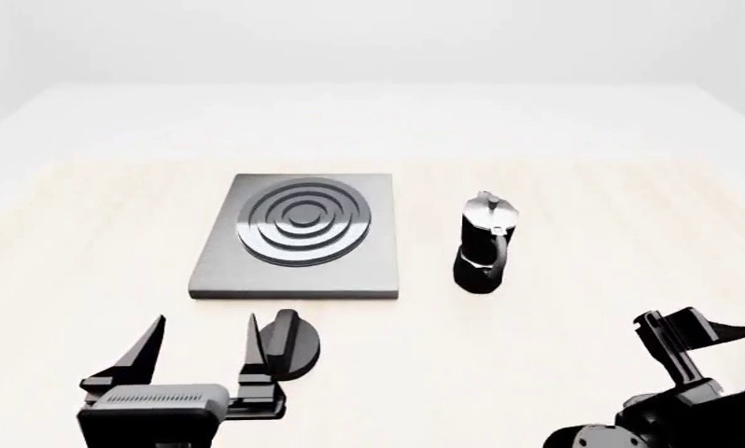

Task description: Put the frying pan on the stove.

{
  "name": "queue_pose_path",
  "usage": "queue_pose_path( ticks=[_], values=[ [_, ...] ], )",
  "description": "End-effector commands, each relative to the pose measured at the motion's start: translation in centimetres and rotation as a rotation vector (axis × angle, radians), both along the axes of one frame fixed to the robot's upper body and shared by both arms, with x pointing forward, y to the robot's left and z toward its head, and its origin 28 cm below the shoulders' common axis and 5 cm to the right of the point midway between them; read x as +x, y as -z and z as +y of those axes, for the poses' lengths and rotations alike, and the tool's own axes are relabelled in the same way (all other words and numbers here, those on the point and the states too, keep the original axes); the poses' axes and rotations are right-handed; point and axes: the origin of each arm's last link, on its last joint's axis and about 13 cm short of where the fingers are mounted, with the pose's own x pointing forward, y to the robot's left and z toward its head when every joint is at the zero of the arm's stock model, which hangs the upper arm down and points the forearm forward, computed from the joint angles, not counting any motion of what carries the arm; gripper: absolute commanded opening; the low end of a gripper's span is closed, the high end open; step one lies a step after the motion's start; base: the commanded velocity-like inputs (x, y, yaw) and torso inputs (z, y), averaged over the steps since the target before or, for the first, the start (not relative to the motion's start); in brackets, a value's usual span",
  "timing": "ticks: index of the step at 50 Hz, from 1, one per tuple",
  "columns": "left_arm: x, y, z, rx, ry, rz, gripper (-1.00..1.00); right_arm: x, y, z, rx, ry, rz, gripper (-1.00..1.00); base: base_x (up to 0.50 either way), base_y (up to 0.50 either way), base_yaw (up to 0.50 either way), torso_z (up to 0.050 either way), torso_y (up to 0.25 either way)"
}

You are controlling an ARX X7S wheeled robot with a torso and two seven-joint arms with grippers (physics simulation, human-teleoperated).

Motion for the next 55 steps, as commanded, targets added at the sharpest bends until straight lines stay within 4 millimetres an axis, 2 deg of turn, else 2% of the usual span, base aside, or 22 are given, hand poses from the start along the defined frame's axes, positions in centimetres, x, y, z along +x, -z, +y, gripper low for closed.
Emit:
queue_pose_path(
  ticks=[1,10,17,34,55],
  values=[
    [-0.1,0.0,0.0,-0.007,0.003,-0.005,1.00,1.2,0.4,-0.8,0.041,0.094,0.033,1.00,0.00,0.00,0.00,0.000,0.000],
    [0.0,0.0,-0.1,-0.004,0.006,-0.003,1.00,1.6,0.5,-0.9,0.039,0.095,0.042,1.00,0.00,0.00,0.00,0.000,0.000],
    [-0.1,0.0,0.0,-0.006,0.004,-0.005,1.00,2.7,0.6,-0.8,0.070,0.074,0.057,1.00,0.00,0.00,0.00,0.000,0.000],
    [-0.1,0.0,-0.1,-0.005,0.010,-0.003,1.00,5.3,1.2,-0.8,0.057,0.171,0.146,1.00,0.00,0.00,0.00,0.000,0.000],
    [-0.3,0.0,-0.2,-0.007,0.014,-0.004,1.00,7.2,1.5,-0.8,0.040,0.196,0.225,1.00,0.00,0.00,0.00,0.000,0.000]
  ],
)
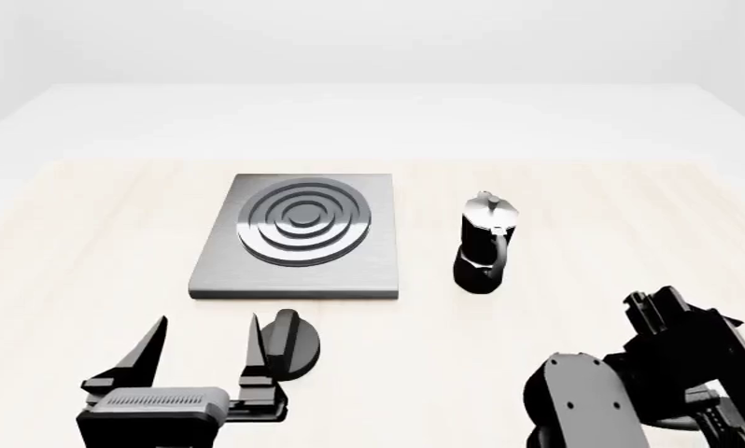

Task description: Put the frying pan on the stove.

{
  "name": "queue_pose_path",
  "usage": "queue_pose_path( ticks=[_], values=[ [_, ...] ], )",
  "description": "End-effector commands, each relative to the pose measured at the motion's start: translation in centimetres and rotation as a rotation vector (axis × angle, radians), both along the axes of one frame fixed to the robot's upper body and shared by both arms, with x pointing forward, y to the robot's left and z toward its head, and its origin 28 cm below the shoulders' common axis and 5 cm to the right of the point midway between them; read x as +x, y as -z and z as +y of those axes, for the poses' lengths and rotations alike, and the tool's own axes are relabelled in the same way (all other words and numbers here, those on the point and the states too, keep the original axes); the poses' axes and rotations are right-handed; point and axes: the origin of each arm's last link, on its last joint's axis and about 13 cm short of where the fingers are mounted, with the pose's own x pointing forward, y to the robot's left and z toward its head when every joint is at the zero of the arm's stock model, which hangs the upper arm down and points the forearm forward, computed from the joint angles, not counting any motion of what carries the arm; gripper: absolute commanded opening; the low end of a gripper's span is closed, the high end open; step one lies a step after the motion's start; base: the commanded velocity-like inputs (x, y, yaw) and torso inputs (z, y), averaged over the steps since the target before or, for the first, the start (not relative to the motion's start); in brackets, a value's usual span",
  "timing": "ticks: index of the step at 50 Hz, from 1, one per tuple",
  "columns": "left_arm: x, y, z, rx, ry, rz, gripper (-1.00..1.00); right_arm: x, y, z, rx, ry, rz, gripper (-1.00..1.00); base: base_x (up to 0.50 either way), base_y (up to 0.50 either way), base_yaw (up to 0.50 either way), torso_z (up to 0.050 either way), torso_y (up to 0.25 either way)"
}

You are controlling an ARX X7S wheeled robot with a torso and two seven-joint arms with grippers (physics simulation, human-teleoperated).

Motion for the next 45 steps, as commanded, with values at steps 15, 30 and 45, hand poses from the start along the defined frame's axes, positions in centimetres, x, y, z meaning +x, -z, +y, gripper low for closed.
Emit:
queue_pose_path(
  ticks=[15,30,45],
  values=[
    [-0.1,0.1,-0.2,0.000,0.009,0.003,1.00,2.3,0.9,-0.3,0.063,0.002,0.076,1.00,0.00,0.00,0.00,0.000,0.000],
    [-0.2,0.1,-0.2,0.002,0.012,0.003,1.00,2.3,2.0,-0.4,0.120,-0.025,0.089,1.00,0.00,0.00,0.00,0.000,0.000],
    [-0.2,0.2,-0.3,0.004,0.011,0.003,1.00,1.4,2.8,-1.2,0.144,-0.005,0.088,1.00,0.00,0.00,0.00,0.000,0.000]
  ],
)
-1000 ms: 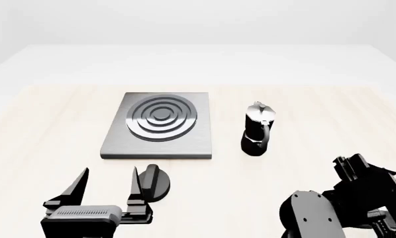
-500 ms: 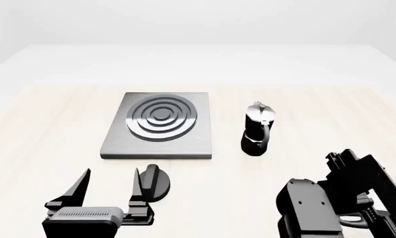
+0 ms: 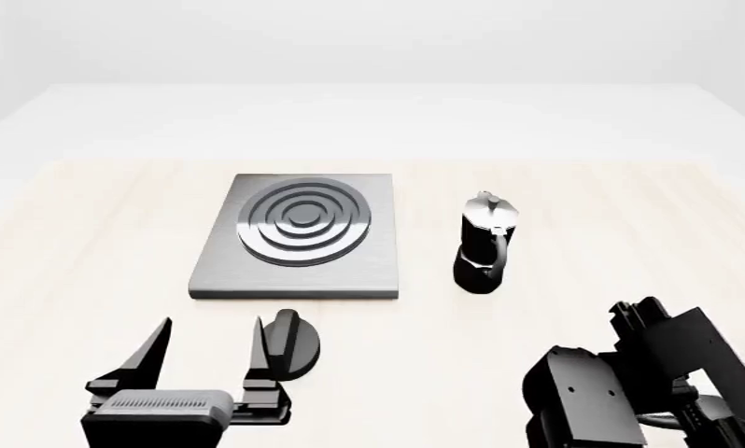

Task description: Put the frying pan on the stove.

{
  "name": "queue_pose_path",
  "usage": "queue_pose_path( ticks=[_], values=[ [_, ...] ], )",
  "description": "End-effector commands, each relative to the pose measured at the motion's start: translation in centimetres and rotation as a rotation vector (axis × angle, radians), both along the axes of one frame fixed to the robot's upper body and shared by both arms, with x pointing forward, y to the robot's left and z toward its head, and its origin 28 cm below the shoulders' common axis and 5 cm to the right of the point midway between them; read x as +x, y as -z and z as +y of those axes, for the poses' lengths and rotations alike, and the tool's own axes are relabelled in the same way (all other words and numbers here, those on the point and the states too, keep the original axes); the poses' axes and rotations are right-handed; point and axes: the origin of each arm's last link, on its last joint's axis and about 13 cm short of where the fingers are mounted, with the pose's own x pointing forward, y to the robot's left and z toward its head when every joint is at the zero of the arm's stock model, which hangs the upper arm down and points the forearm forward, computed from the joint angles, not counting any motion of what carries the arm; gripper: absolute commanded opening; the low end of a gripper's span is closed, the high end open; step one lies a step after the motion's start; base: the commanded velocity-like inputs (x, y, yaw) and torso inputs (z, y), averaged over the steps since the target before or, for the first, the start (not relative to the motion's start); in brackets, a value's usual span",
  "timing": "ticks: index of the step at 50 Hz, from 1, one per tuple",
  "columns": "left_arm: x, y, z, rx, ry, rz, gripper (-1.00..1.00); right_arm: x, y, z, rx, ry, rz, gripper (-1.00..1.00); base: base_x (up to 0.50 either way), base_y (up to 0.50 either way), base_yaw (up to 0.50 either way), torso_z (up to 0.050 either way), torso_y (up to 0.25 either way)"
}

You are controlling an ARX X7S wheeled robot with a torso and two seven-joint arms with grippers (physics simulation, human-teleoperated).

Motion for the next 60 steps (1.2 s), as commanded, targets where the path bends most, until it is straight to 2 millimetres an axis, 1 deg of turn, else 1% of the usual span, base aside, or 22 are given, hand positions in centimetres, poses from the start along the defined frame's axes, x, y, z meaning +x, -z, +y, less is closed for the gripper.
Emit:
queue_pose_path(
  ticks=[1,11,34,46,53,60],
  values=[
    [0.0,0.1,-0.1,0.002,0.002,0.001,1.00,-0.3,0.8,-0.5,0.027,0.007,0.009,1.00,0.00,0.00,0.00,0.000,0.000],
    [0.0,0.1,-0.1,0.003,0.004,0.004,1.00,-0.1,1.3,-0.5,0.060,-0.003,0.022,1.00,0.00,0.00,0.00,0.000,0.000],
    [0.0,0.1,-0.1,0.003,0.001,0.001,1.00,-0.7,2.3,-1.0,0.097,0.006,0.034,1.00,0.00,0.00,0.00,0.000,0.000],
    [0.1,0.1,0.0,0.002,0.000,0.002,1.00,-0.3,3.3,-1.0,0.107,0.005,0.052,1.00,0.00,0.00,0.00,0.000,0.000],
    [0.1,0.2,-0.1,0.003,0.001,0.003,1.00,-0.4,3.7,-1.0,0.134,-0.004,0.051,1.00,0.00,0.00,0.00,0.000,0.000],
    [0.1,0.2,-0.1,0.002,0.003,0.004,1.00,0.0,4.1,-1.0,0.139,-0.008,0.060,1.00,0.00,0.00,0.00,0.000,0.000]
  ],
)
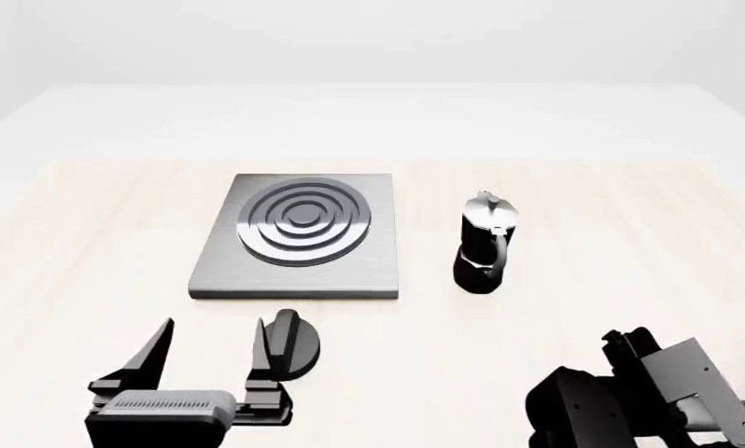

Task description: Put the frying pan on the stove.

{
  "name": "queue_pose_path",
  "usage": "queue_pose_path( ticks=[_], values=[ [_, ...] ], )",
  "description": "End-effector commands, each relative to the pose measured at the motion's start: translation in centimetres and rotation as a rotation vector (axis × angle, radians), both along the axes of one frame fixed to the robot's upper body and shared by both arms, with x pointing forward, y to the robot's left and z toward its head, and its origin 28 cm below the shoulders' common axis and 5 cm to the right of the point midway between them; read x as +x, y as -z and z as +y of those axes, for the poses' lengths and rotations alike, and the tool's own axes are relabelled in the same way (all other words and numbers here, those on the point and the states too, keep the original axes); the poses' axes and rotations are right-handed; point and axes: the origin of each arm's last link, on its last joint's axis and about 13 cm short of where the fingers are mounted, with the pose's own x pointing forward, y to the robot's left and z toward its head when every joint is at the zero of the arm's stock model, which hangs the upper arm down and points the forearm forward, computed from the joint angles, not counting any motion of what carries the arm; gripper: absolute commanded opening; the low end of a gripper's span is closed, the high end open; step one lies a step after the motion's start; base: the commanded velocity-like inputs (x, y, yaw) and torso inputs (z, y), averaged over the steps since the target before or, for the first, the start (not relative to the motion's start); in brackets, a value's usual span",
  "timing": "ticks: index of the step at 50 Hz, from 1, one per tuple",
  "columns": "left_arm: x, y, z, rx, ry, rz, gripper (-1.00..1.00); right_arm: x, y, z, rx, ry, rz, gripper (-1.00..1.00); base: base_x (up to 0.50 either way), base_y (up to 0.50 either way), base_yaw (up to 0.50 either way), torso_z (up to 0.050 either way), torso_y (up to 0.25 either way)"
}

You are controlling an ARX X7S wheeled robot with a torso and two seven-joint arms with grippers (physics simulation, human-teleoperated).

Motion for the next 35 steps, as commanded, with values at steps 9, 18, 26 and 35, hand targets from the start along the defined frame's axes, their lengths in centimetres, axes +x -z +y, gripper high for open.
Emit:
queue_pose_path(
  ticks=[9,18,26,35],
  values=[
    [0.0,0.0,0.0,-0.001,-0.002,0.000,1.00,0.3,1.2,-0.3,0.048,-0.004,0.016,1.00,0.00,0.00,0.00,0.000,0.000],
    [0.0,0.0,0.0,0.002,-0.001,0.000,1.00,0.0,1.9,-0.4,0.075,-0.002,0.024,1.00,0.00,0.00,0.00,0.000,0.000],
    [0.0,0.0,0.0,0.000,0.000,-0.001,1.00,-0.4,1.8,-0.4,0.079,-0.004,0.022,-1.00,0.00,0.00,0.00,0.000,0.000],
    [0.0,0.0,-0.1,0.001,0.003,-0.001,1.00,-1.5,0.7,-0.3,0.035,-0.021,-0.025,-1.00,0.00,0.00,0.00,0.000,0.000]
  ],
)
